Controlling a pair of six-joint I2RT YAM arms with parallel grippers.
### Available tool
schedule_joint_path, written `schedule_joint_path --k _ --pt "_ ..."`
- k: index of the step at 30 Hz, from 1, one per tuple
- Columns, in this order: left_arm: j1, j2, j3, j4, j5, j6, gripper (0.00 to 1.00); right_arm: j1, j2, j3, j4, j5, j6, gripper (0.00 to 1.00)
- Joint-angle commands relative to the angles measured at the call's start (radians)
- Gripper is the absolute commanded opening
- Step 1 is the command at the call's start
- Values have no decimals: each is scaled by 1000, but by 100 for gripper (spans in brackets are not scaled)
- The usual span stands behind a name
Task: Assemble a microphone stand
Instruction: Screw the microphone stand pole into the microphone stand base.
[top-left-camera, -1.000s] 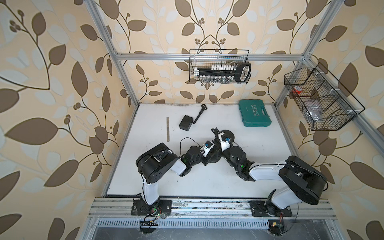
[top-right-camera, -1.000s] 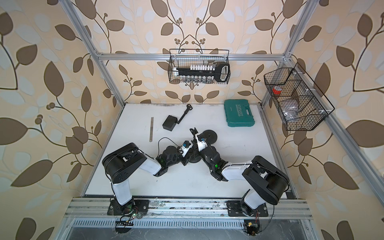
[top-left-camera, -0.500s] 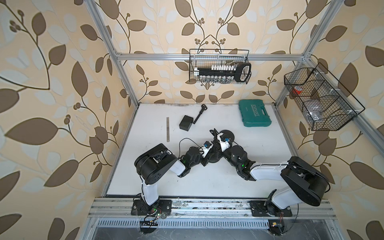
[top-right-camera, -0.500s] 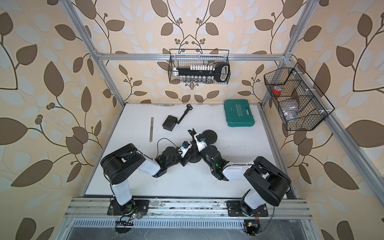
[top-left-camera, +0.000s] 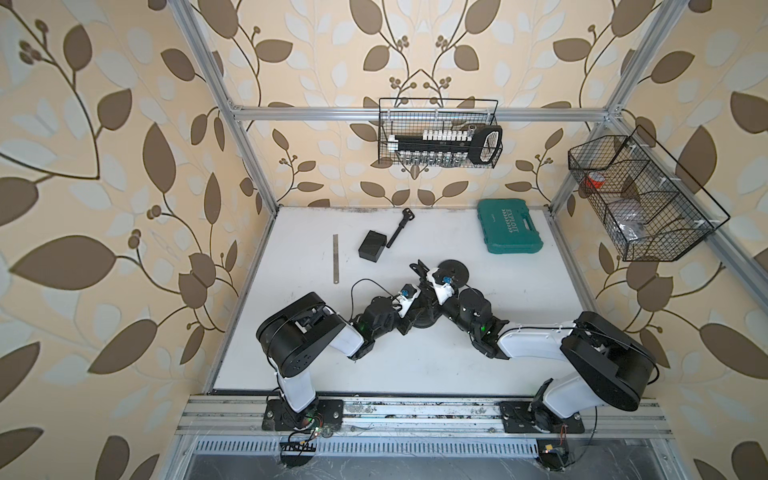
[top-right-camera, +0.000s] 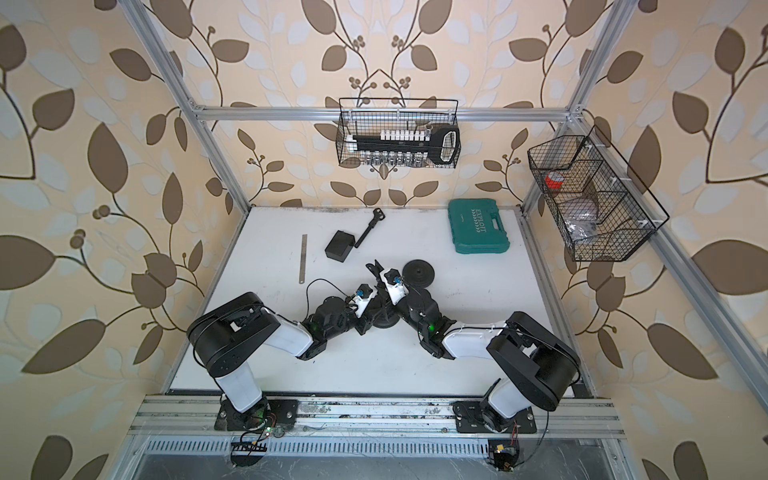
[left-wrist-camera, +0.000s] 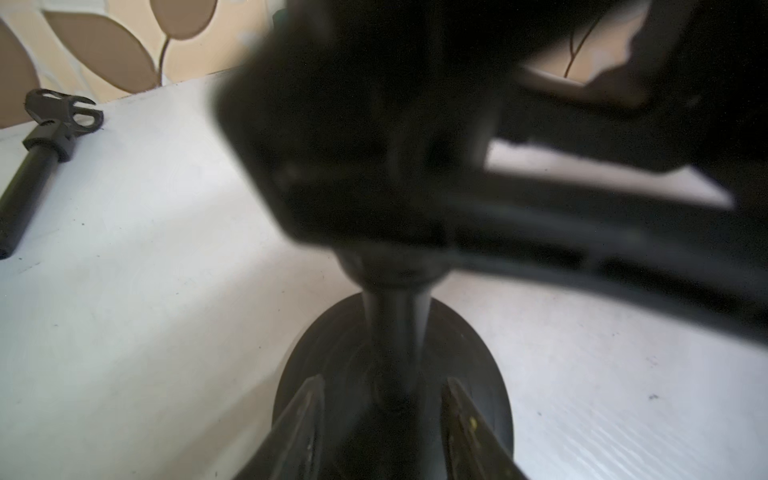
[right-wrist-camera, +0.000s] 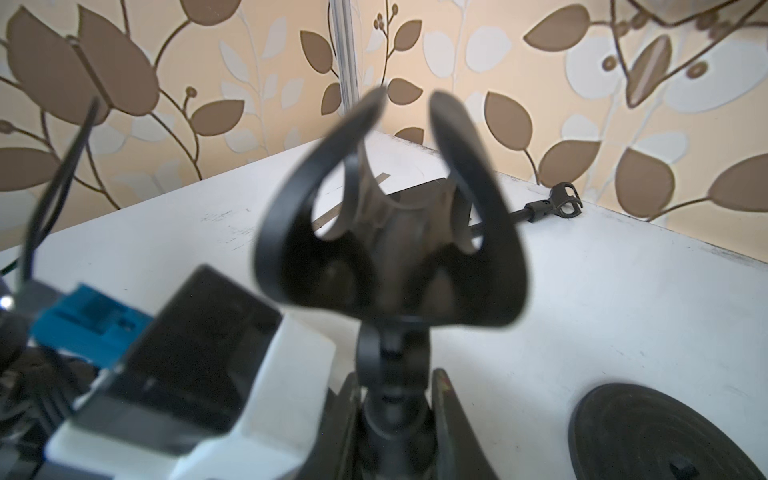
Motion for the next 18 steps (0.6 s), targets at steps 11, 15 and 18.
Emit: schedule_joint_path --k 11,15,18 --pt "6 -82 -3 135 1 -9 47 -4 4 -40 -214 -266 27 0" --pt "6 -70 -20 149 -8 -15 47 -6 7 -29 -237 -276 18 0" --pt "6 -60 -42 170 -15 -16 48 -6 27 -24 -230 -289 17 0"
